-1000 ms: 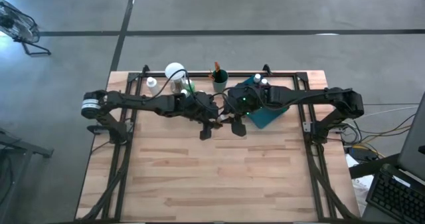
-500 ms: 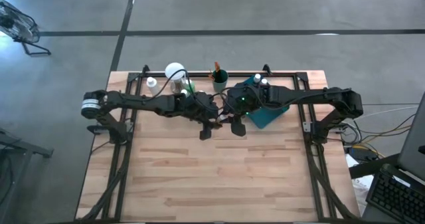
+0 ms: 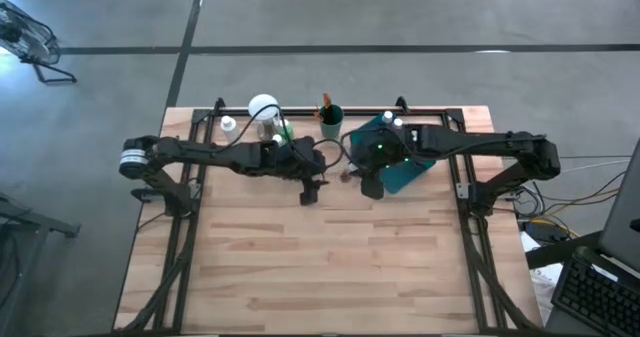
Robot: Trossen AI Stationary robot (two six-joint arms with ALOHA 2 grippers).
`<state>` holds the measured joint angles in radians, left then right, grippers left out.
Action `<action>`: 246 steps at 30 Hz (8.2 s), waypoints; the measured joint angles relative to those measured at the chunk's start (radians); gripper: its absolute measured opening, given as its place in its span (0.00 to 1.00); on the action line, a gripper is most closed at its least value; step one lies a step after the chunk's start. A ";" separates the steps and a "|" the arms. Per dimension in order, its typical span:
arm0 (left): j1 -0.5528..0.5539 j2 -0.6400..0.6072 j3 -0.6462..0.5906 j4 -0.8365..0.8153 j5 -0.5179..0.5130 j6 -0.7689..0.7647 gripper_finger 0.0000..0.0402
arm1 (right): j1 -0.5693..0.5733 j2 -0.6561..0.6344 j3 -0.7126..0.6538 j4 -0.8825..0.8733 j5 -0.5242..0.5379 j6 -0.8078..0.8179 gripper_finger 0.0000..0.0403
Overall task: Pick & Place Paint Supplies
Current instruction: Put the yellow paint bottle into the blue bin, then put the orange paint bottle into the blue bin
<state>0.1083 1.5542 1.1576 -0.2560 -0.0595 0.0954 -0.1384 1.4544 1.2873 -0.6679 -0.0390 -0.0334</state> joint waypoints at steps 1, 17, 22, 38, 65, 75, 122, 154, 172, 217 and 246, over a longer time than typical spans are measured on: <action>0.000 -0.002 0.000 -0.001 -0.039 -0.002 0.53 | -0.005 -0.015 0.000 -0.031 0.031 0.000 0.29; 0.001 -0.027 -0.166 0.324 -0.126 -0.036 0.53 | -0.341 -0.026 0.000 -0.138 0.156 0.187 0.29; 0.001 -0.027 -0.166 0.363 -0.178 -0.040 0.53 | -0.368 0.039 0.000 -0.104 0.201 0.211 0.29; 0.002 -0.027 -0.165 0.361 -0.228 -0.041 0.53 | -0.466 0.128 -0.001 -0.045 0.103 0.054 0.29; 0.002 -0.027 -0.164 0.351 -0.228 -0.038 0.53 | -0.610 0.132 -0.001 -0.077 -0.217 -0.701 0.29; -0.007 -0.138 -0.378 0.716 -0.213 0.013 0.53 | -0.628 0.225 -0.008 -0.091 -0.224 -0.807 0.29; -0.004 -0.252 -0.474 0.788 -0.238 0.055 0.53 | -0.716 0.315 0.004 -0.039 -0.326 -0.877 0.29; -0.004 -0.251 -0.475 0.787 -0.238 0.062 0.53 | -0.727 0.437 0.150 -0.180 -0.338 -0.868 0.29; -0.004 -0.251 -0.475 0.787 -0.238 0.062 0.53 | -0.727 0.436 0.150 -0.175 -0.332 -0.856 0.30; -0.066 -0.239 -0.415 0.549 -0.494 -0.148 0.50 | -0.636 0.163 0.265 -0.285 -0.326 -0.673 0.21; -0.149 0.286 0.153 -0.328 -0.716 -1.066 0.47 | -0.599 -0.045 0.263 -0.191 -0.298 -0.490 0.24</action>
<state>-0.0411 1.8398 1.3106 -0.5837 -0.7756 -0.9709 -0.7376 1.4090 1.5501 -0.8589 -0.3374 -0.5236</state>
